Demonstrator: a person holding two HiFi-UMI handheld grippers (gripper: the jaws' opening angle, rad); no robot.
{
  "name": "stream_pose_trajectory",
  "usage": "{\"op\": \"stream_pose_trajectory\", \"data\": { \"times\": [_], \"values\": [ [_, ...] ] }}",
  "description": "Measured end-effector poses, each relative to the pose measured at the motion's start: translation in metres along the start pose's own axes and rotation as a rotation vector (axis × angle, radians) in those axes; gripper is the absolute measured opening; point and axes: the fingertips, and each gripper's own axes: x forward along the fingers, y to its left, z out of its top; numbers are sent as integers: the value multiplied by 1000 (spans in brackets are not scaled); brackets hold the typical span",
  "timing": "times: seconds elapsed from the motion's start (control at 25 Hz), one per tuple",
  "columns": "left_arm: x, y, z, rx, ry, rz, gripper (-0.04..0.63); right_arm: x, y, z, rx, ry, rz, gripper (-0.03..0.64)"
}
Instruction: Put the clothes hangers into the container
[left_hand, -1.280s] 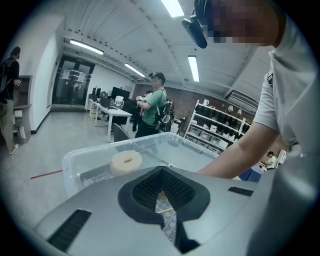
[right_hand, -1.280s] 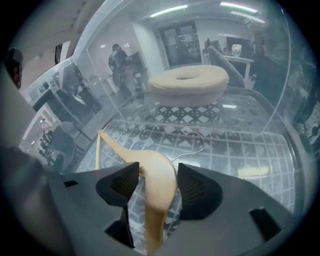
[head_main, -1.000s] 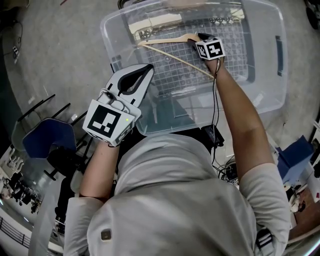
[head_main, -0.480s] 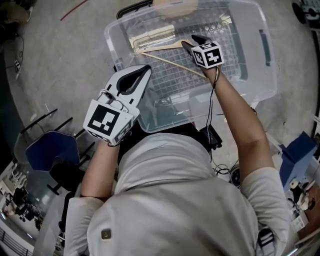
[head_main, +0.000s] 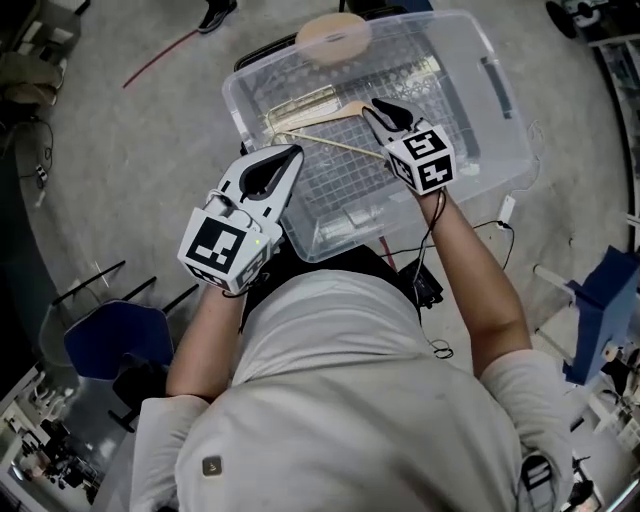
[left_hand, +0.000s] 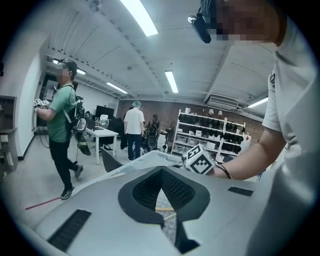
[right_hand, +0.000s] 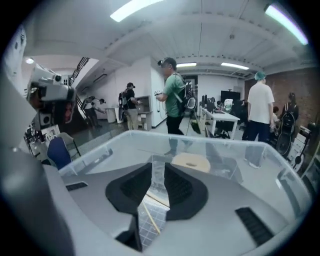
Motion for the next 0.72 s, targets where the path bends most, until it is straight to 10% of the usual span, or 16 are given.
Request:
{"op": "stream_pose_trajectory", "data": {
  "times": [0.72],
  "values": [
    [-94,-36,38,108,-117,-133,16,-166,154,113,-18,-347,-113,31]
  ]
}}
